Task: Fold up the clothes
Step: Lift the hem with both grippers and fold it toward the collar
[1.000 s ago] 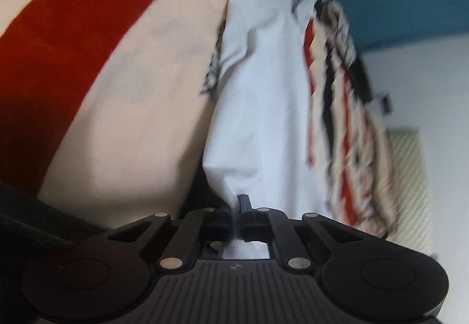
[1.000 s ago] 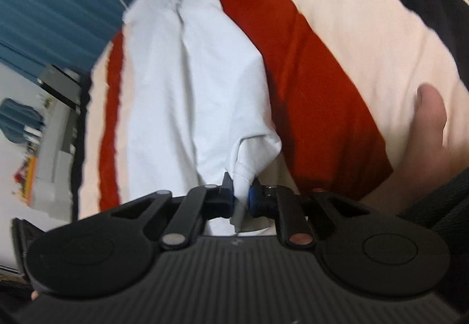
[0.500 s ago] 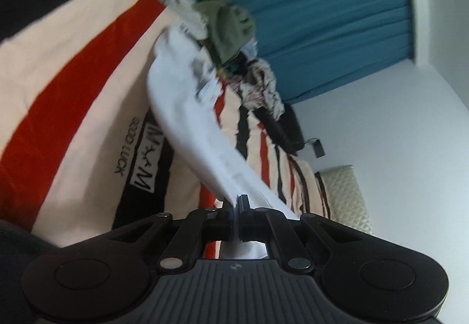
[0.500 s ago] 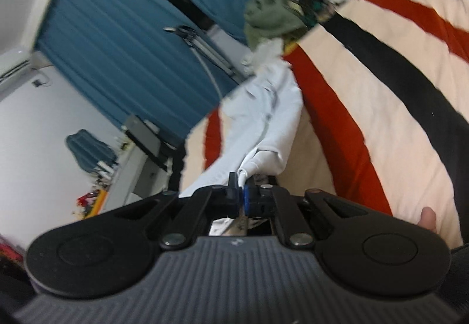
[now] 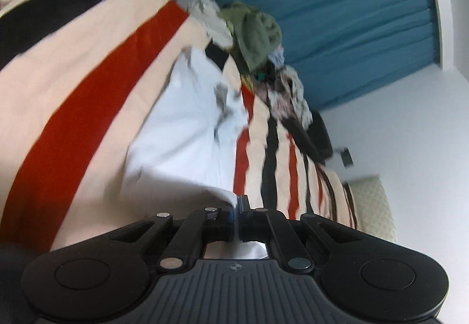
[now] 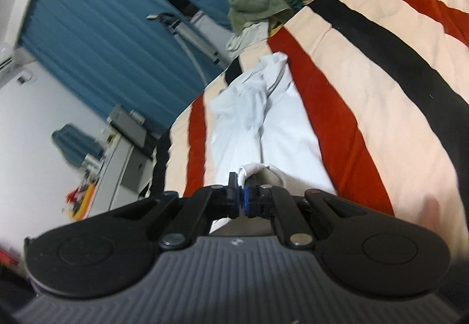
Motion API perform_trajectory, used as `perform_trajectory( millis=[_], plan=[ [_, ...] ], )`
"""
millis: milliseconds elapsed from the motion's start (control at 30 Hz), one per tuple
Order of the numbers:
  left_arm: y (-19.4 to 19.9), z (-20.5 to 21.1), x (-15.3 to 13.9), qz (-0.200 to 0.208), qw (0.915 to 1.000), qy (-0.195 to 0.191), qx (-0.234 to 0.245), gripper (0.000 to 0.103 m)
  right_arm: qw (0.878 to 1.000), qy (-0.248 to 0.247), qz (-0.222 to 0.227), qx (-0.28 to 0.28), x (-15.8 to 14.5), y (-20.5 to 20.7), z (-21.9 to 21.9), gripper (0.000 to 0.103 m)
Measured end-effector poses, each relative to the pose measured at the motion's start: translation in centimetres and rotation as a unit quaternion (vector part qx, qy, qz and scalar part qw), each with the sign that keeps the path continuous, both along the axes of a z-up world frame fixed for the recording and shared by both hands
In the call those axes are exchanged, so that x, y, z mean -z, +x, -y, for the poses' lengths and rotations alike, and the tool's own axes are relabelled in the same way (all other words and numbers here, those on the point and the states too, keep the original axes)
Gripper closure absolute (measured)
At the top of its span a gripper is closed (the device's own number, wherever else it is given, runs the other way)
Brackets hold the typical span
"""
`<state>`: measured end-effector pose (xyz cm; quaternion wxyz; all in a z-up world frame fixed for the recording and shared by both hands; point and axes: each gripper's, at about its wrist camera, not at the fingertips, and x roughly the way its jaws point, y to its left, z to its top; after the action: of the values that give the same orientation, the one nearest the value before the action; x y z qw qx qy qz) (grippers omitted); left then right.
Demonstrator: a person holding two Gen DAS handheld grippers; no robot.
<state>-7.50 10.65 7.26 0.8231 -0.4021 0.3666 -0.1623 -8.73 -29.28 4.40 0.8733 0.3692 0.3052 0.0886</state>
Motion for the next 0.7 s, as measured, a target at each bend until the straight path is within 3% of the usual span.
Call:
perform_trajectory(
  millis=[133, 367, 567, 700],
  plan=[
    [5.8, 1.8, 0.5, 0.063, 0.9963, 0.049, -0.034, 0.1, 0.999, -0.016, 0.026, 0.022, 0.9, 6.8, 0.0, 0.097],
    [14.6, 4.8, 2.9, 0.137, 0.9765, 0.155, -0.059, 0.1, 0.993, -0.092, 0.063, 0.045, 3.7, 17.3, -1.5, 0.097],
    [21.1, 5.0, 7.2, 0.148, 0.966, 0.206, -0.048, 0.099, 0.982, -0.167, 0.085, 0.018, 7.7, 22.9, -2.6, 0.097],
    [24.3, 5.8, 10.8, 0.128, 0.9627, 0.237, -0.028, 0.099, 0.975, -0.207, 0.079, -0.002, 10.2, 25.8, -3.2, 0.096]
  ],
)
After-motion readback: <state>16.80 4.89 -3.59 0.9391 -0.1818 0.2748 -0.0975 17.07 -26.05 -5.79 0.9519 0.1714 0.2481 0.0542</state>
